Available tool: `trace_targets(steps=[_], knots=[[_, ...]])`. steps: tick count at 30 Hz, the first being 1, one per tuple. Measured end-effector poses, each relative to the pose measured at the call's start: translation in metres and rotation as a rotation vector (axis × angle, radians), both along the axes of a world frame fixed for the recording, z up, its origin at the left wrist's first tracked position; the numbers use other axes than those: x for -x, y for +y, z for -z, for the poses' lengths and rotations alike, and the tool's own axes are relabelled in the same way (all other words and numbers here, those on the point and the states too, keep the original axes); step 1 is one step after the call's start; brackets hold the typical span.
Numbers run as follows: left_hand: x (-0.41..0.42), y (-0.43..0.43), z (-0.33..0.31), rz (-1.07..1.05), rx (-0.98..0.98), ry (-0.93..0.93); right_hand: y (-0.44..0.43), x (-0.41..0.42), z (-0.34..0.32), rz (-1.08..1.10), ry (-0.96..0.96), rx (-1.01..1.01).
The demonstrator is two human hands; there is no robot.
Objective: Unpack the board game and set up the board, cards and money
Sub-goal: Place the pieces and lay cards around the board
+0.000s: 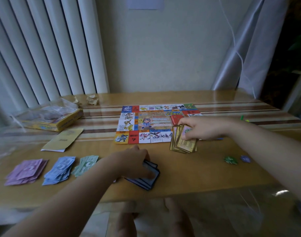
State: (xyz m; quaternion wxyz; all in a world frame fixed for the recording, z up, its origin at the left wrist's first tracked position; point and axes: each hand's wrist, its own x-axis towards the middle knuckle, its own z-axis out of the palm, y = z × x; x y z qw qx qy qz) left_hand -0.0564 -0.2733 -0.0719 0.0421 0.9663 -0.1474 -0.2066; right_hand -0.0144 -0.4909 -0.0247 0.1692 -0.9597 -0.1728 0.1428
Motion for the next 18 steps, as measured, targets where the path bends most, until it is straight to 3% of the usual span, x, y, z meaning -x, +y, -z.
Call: trace_targets(steps=[3, 5, 7, 9, 11, 14, 18], knots=[[0.0, 0.002, 0.001, 0.004, -0.01, -0.044, 0.005, -0.002, -0.007, 0.008, -0.019, -0.084], [-0.003, 0.002, -0.004, -0.006, 0.113, -0.145, 0.006, -0.002, -0.011, -0.026, -0.007, -0.13], [-0.007, 0.001, -0.014, -0.099, 0.506, -0.117, 0.007, 0.002, -0.015, -0.057, 0.026, -0.219], [-0.008, -0.002, -0.021, -0.208, 1.076, 0.175, 0.008, 0.007, -0.019, -0.079, 0.067, -0.334], [-0.005, -0.009, -0.02, -0.24, 1.418, 0.477, 0.01, 0.011, -0.022, -0.116, 0.065, -0.383], [-0.001, -0.026, -0.021, -0.26, 1.607, 0.679, 0.016, 0.017, -0.025, -0.141, 0.013, -0.432], [-0.014, -0.04, -0.044, -0.318, 1.78, 0.588, 0.021, 0.013, -0.041, -0.024, -0.068, -0.649]])
